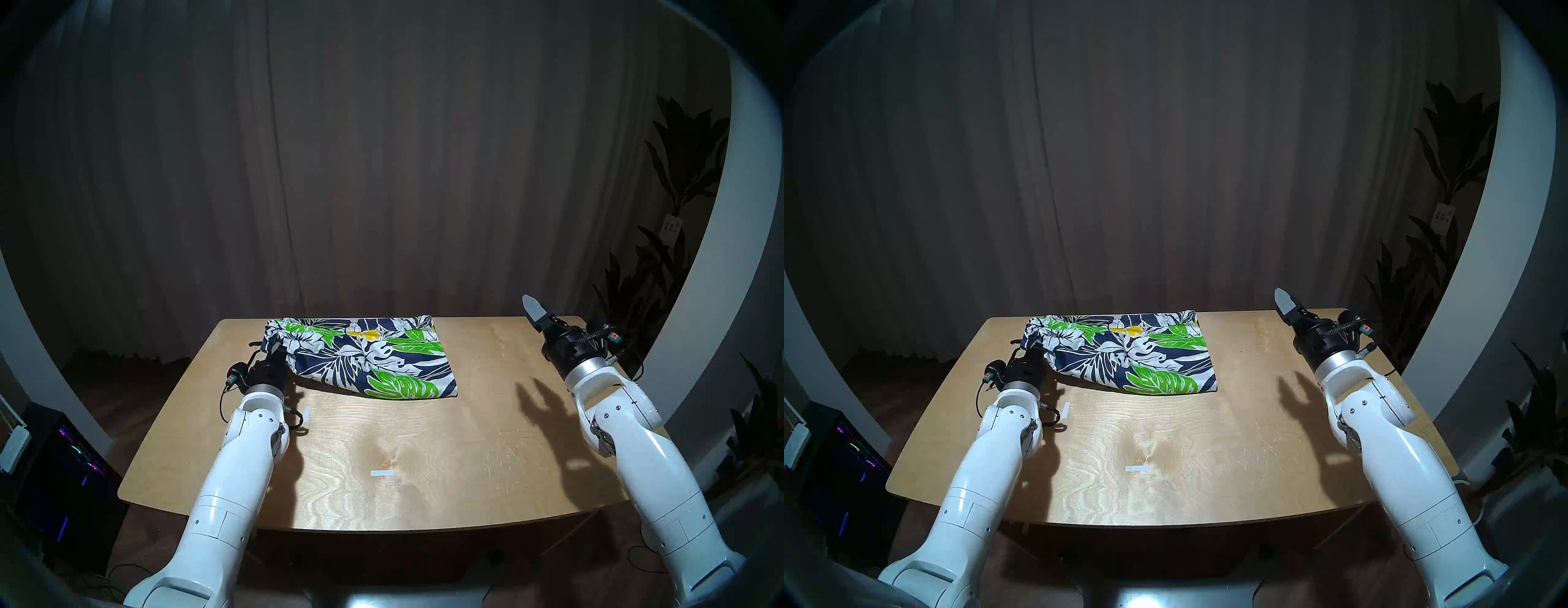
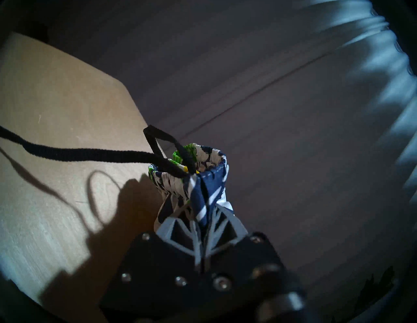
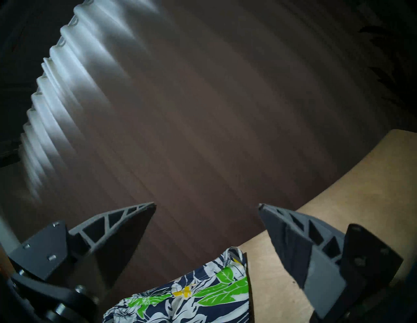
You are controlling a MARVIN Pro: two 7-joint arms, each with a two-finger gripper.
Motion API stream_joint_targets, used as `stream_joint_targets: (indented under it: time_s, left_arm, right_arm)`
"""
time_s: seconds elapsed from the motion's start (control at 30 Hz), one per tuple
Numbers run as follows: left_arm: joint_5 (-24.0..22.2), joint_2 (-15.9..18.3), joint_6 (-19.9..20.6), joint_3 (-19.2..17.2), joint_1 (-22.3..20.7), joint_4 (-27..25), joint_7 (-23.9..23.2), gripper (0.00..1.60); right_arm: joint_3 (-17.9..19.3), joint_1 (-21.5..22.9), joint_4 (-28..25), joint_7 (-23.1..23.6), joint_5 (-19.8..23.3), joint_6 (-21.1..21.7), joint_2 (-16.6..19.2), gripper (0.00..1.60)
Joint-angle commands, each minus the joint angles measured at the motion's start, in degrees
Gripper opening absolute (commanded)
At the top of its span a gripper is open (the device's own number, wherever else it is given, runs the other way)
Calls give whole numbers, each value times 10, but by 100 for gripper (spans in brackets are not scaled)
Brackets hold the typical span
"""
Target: Fold the pants in half lengthwise, then in half again, and set them down flat
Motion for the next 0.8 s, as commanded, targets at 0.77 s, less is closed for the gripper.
stream_joint_targets:
  time_s: [0.77]
  left_arm:
    - [165, 53, 0, 106, 0, -158, 22, 0]
  right_arm:
    - [38, 8, 42, 18, -25, -67, -6, 160]
